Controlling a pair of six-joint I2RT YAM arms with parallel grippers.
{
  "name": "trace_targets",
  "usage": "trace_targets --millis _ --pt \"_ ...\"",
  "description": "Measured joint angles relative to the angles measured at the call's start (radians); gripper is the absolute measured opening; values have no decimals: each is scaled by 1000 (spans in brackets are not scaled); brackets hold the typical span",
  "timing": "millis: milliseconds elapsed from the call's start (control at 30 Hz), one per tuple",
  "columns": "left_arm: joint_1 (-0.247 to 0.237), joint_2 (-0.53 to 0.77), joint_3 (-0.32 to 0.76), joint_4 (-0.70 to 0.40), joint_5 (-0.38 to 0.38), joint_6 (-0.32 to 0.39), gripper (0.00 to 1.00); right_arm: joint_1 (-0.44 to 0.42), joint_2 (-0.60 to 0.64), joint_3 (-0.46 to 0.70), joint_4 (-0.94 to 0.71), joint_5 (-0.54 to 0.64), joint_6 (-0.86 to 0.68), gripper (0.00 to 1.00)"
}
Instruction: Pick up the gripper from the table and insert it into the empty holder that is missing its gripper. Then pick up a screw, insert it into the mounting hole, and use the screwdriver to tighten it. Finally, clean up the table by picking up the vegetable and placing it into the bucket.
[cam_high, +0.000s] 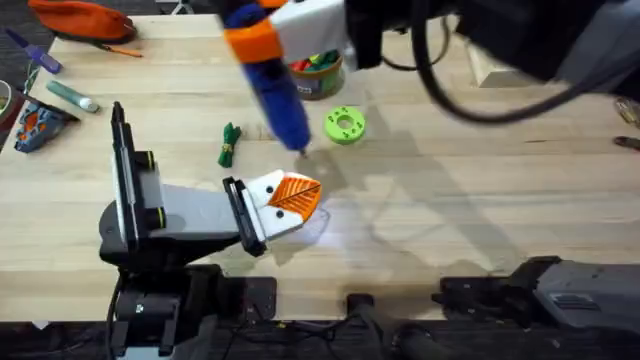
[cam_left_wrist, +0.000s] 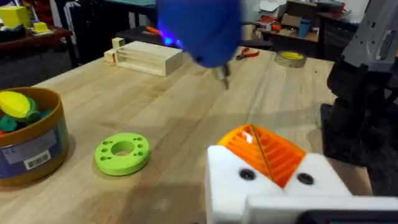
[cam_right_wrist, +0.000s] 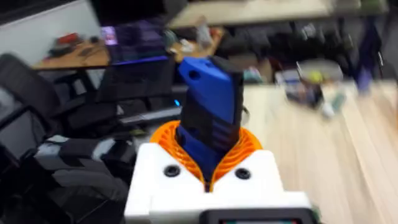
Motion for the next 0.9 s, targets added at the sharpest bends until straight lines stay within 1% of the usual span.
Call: trace_targets --millis 100,167,300,433,700,833,900 --pt "0 0 0 0 0 0 16 -47 0 67 -259 92 -113 22" --pt "0 0 0 0 0 0 16 -71 0 120 -426 180 -203 22" --pt "0 0 0 0 0 0 16 -105 0 216 -660 359 -372 22" --pt "0 0 0 0 0 0 16 -125 0 272 -808 525 -513 22" --pt "0 0 0 0 0 0 16 -129 0 283 -1024 902 -798 22" --pt "0 0 0 0 0 0 16 -138 0 283 -1125 1036 -953 22" --pt "0 0 0 0 0 0 16 -147 4 283 -1178 1071 -1015 22"
